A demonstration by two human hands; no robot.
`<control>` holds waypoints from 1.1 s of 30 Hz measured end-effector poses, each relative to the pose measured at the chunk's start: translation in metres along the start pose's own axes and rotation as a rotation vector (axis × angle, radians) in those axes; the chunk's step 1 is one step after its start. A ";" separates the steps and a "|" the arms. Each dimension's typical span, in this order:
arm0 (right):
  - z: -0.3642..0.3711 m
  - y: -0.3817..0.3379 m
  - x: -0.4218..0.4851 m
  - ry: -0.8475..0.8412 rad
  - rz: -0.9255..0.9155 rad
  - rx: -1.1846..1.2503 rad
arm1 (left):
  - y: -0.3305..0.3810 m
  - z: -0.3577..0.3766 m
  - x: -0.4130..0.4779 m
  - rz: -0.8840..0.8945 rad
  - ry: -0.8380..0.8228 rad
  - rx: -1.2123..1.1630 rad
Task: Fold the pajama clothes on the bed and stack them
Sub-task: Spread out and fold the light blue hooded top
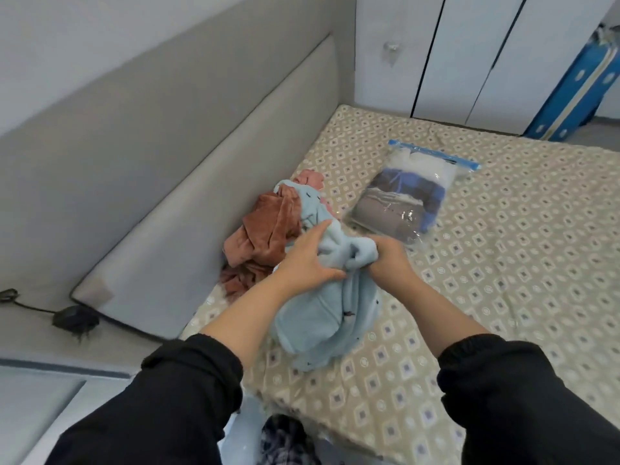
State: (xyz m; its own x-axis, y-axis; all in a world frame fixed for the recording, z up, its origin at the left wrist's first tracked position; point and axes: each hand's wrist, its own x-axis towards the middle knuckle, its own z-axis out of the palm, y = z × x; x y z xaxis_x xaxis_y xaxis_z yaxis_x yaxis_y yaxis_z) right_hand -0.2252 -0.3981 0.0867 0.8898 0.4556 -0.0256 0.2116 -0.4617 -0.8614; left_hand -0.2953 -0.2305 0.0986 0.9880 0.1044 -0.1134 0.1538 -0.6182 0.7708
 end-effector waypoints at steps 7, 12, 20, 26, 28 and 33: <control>-0.143 0.007 -0.058 0.330 -0.014 -0.015 | 0.098 0.099 0.010 0.173 0.010 -0.216; -0.174 0.009 -0.083 0.390 -0.091 -0.083 | 0.122 0.117 0.014 0.276 0.001 -0.258; -0.057 0.149 -0.104 0.107 0.341 -0.260 | -0.032 0.169 0.008 -0.022 -0.199 -0.002; 0.017 0.281 -0.104 0.115 0.383 -0.476 | -0.137 0.253 0.027 0.047 -0.195 0.125; 0.037 0.323 -0.099 0.060 0.388 -0.588 | -0.168 0.287 0.039 0.054 -0.207 0.159; 0.090 0.408 -0.094 0.039 0.304 -0.560 | -0.243 0.365 0.052 0.039 -0.164 0.277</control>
State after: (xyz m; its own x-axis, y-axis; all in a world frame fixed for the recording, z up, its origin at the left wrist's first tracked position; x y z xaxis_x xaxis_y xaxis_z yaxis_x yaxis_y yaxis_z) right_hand -0.2586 -0.5611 -0.3081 0.9554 0.2181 -0.1993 0.1171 -0.8989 -0.4223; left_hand -0.2774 -0.3591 -0.3238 0.9784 -0.0368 -0.2036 0.0901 -0.8101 0.5793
